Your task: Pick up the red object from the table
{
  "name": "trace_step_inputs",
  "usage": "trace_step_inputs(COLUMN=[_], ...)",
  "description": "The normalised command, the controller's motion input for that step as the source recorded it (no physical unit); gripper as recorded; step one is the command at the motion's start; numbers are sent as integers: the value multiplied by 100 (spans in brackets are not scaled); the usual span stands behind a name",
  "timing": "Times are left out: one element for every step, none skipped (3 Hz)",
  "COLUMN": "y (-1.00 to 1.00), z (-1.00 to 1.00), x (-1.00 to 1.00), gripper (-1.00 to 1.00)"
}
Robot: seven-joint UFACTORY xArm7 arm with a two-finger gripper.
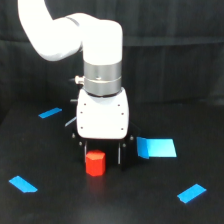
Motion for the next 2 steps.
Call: trace_step_inputs(y=[2,6], z=[0,13], x=[-14,-5], gripper=[-92,-94])
